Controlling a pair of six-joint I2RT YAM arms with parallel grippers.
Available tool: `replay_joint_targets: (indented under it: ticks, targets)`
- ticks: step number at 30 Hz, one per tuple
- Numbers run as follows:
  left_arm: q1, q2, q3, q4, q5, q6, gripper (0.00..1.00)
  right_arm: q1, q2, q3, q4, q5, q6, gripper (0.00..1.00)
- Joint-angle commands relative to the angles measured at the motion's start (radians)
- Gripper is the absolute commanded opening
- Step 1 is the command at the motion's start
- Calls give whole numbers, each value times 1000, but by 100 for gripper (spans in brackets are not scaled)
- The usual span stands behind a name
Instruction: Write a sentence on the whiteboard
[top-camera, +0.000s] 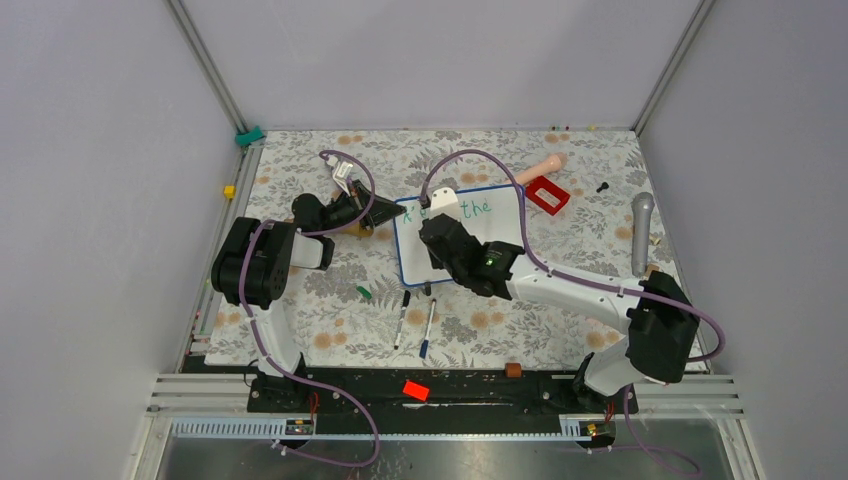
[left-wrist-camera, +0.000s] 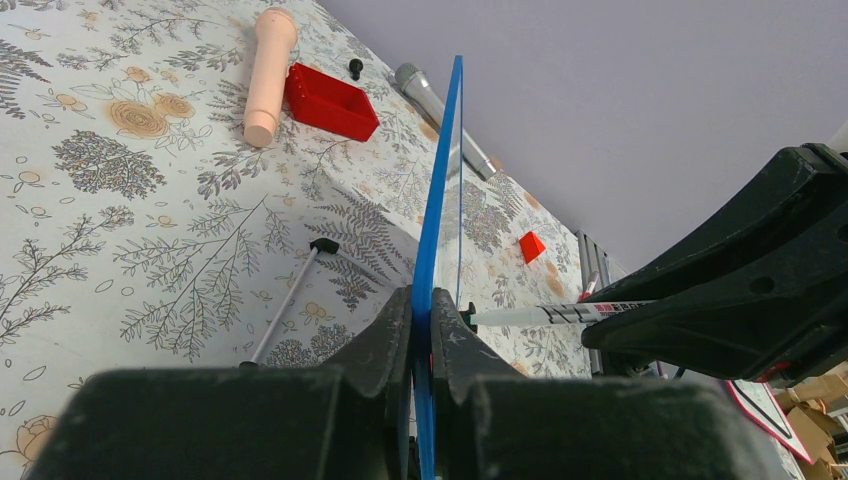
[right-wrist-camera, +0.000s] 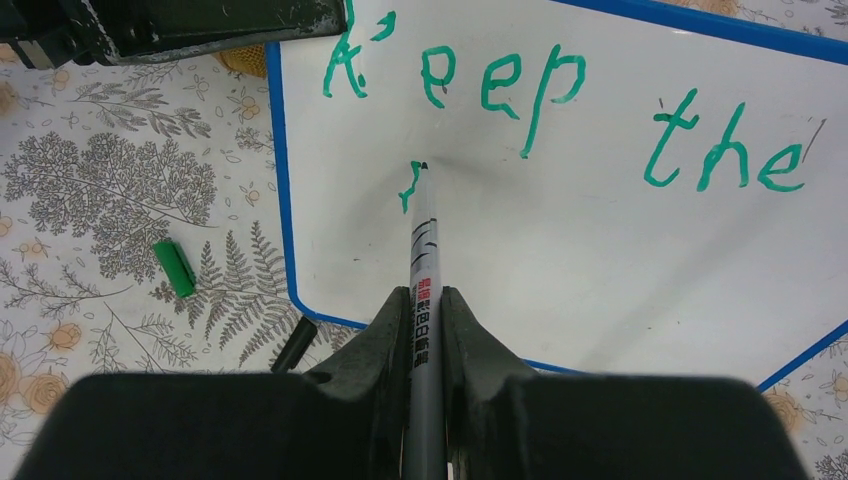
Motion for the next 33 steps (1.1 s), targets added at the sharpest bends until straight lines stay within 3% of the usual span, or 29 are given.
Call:
replay_joint_targets:
  ticks: [1, 33]
  targets:
    - [-2, -1, 16, 64, -5, 75, 0, 9, 10, 51, -2, 46, 0, 0]
    - [-2, -5, 15, 64, -6, 76, 0, 9, 88, 126, -85, 28, 7, 0]
